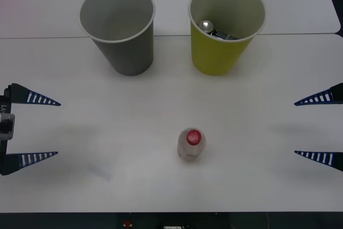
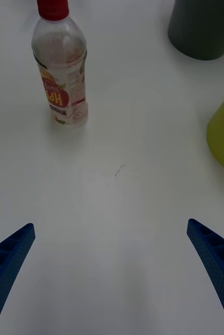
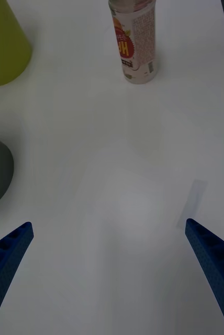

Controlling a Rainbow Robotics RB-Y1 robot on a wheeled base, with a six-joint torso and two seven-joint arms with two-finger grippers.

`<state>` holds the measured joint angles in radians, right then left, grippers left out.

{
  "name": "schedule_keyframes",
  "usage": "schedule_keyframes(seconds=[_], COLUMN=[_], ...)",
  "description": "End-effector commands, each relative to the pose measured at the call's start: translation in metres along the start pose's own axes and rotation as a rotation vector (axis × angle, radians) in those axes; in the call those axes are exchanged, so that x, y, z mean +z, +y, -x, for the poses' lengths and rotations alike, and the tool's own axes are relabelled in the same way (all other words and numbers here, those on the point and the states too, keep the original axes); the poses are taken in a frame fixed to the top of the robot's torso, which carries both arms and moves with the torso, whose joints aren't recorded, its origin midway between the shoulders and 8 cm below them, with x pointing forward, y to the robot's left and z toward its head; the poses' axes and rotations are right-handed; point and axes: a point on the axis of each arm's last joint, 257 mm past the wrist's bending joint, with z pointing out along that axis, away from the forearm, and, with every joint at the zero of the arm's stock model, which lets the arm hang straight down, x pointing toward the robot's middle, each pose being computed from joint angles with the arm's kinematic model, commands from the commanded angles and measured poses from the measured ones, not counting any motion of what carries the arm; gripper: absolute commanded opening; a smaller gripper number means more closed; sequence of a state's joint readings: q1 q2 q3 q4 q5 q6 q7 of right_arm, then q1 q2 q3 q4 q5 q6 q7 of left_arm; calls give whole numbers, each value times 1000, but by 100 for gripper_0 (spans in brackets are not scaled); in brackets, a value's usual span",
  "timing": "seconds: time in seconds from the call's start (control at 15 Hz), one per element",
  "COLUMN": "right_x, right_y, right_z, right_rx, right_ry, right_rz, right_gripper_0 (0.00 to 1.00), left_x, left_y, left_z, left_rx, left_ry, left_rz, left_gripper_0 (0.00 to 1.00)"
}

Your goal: Put the can into the green bin and the plastic bottle into the gray bin

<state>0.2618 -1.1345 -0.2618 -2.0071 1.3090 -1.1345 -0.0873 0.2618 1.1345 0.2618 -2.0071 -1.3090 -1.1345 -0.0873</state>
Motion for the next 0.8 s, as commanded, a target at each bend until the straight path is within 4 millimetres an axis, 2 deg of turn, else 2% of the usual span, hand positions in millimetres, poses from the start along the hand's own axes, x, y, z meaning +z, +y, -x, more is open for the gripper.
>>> schedule_keyframes(seconds=[0.07,0.33,0.53,0.8], right_x=[0,4,7,29], right_y=[0,4,6,20], right_z=[0,8,4,2], right_rx=[0,45,45,102], right_ry=[0,-66,-65,-125], right_rz=[0,-16,-17,-8], right_gripper_0=[100,100,100,100], left_x=[0,0,0,0], left_y=[0,0,0,0], left_z=[0,0,0,0], left_rx=[0,0,0,0], left_ry=[0,0,0,0], left_rz=[0,0,0,0], left_gripper_0=[100,100,100,100])
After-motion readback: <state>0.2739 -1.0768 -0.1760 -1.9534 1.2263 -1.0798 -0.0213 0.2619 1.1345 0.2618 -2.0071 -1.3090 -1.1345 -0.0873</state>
